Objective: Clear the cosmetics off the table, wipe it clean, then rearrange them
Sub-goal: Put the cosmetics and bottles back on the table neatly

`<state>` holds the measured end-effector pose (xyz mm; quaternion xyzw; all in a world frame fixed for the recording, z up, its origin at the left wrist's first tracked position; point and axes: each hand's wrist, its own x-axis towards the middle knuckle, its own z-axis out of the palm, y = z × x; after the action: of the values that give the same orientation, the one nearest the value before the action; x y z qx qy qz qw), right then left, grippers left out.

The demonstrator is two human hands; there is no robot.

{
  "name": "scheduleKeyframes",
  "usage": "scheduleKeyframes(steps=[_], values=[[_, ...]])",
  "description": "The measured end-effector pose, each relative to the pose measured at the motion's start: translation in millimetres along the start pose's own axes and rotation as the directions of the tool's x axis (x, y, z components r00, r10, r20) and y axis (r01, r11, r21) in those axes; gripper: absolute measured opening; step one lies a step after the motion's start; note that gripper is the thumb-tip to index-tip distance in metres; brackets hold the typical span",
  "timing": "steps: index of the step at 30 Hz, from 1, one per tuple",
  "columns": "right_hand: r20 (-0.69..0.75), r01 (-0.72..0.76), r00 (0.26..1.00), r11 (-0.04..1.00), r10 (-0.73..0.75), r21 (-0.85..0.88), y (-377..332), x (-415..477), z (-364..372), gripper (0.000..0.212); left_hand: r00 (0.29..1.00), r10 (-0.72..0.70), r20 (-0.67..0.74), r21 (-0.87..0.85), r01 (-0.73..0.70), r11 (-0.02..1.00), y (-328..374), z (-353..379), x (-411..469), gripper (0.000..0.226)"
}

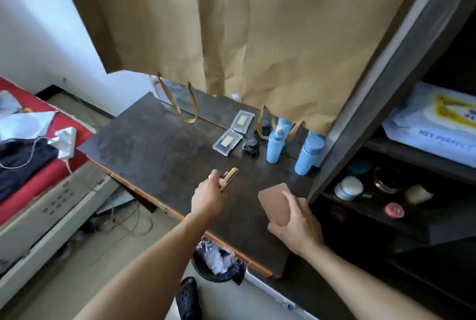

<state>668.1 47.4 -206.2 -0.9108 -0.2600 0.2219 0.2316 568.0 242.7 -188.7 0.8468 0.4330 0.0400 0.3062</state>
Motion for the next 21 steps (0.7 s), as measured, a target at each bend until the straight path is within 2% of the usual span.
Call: scheduleKeyframes(steps=[7, 11, 18, 21], values=[[-0.004, 0.025, 1.0, 0.999, -0.025, -0.046, -93, 72, 24, 0.091, 0.995, -0.1, -0.009, -0.046, 0.1, 0.994, -60, -63, 65, 0.022], [-0.022, -0.043, 0.999, 0.998, 0.042, -0.047, -139, 116, 52, 0.091, 0.993, -0.104, 0.055, -0.031, 0.105, 0.994, -98, -86, 121, 0.029], [-0.053, -0.273, 0.961, 0.962, 0.271, -0.026, -211, 185, 108, 0.086, 0.978, 0.016, 0.21, 0.139, -0.046, 0.989, -144, -106, 214, 0.033], [-0.13, -0.275, 0.958, 0.951, 0.257, -0.141, -233, 213, 128, 0.081, 0.958, 0.044, 0.282, 0.259, -0.12, 0.958, -158, -101, 247, 0.039]])
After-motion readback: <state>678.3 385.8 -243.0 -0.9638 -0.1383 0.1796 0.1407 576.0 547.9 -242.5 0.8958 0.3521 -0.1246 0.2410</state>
